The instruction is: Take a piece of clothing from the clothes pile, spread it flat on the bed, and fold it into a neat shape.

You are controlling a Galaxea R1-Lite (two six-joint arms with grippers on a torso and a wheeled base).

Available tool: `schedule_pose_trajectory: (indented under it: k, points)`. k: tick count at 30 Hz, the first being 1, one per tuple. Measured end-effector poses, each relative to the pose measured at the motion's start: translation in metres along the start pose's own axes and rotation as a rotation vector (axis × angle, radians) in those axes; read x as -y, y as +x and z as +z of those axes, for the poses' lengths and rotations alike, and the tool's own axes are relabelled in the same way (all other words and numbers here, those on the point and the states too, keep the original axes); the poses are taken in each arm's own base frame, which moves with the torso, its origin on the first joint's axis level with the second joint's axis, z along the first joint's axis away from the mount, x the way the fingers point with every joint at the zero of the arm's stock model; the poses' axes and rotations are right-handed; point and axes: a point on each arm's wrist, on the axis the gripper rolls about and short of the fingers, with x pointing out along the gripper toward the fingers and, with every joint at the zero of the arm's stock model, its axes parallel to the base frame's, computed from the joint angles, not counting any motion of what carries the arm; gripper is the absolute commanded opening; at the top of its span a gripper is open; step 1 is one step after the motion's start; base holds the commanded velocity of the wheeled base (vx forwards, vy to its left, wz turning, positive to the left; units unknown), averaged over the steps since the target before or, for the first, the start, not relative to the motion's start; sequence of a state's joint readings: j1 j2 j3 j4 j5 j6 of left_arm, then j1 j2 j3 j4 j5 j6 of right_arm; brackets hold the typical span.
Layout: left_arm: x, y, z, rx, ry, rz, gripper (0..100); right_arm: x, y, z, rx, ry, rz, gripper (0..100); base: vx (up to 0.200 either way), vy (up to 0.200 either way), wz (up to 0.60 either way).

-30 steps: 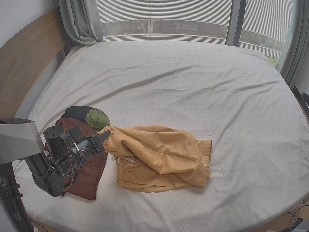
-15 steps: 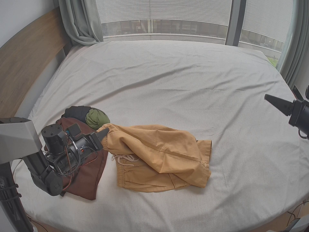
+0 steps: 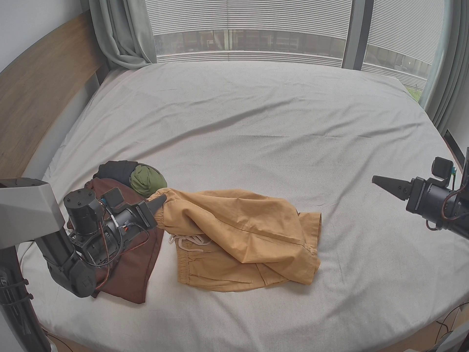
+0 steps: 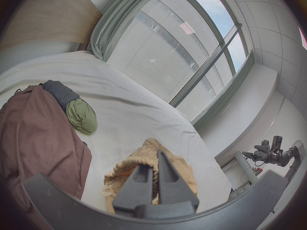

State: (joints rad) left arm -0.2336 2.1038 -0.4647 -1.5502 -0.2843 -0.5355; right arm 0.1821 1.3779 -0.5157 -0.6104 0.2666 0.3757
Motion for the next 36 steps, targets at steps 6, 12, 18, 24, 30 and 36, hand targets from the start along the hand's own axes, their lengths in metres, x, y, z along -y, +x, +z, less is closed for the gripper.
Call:
schedule_pose_trajectory:
  k: [6, 12, 18, 24, 30, 36]
  points:
    - [0.0, 0.0, -0.001, -0.002, -0.001, -0.001, 0, 0.011, 0.021, -0.012, -0.038, 0.026, 0.015, 100, 0.0, 0.0, 0.0]
    - [0.0, 0.001, -0.001, -0.001, -0.001, -0.002, 0, 0.025, 0.046, -0.025, -0.031, 0.058, 0.042, 100, 0.0, 0.0, 0.0]
    - [-0.001, 0.001, -0.001, -0.002, -0.002, 0.002, 0, 0.037, 0.069, -0.045, -0.082, 0.114, 0.039, 100, 0.0, 0.0, 0.0]
    - [-0.002, 0.001, -0.001, -0.003, -0.002, 0.005, 0, 0.044, 0.089, -0.061, -0.102, 0.149, 0.05, 100, 0.0, 0.0, 0.0]
    - [-0.002, 0.001, -0.001, -0.003, -0.002, 0.005, 0, 0.047, 0.104, -0.075, -0.11, 0.183, 0.063, 100, 0.0, 0.0, 0.0]
    - [-0.002, 0.001, -0.001, -0.003, -0.003, 0.007, 0, 0.053, 0.116, -0.095, -0.174, 0.22, 0.048, 100, 0.0, 0.0, 0.0]
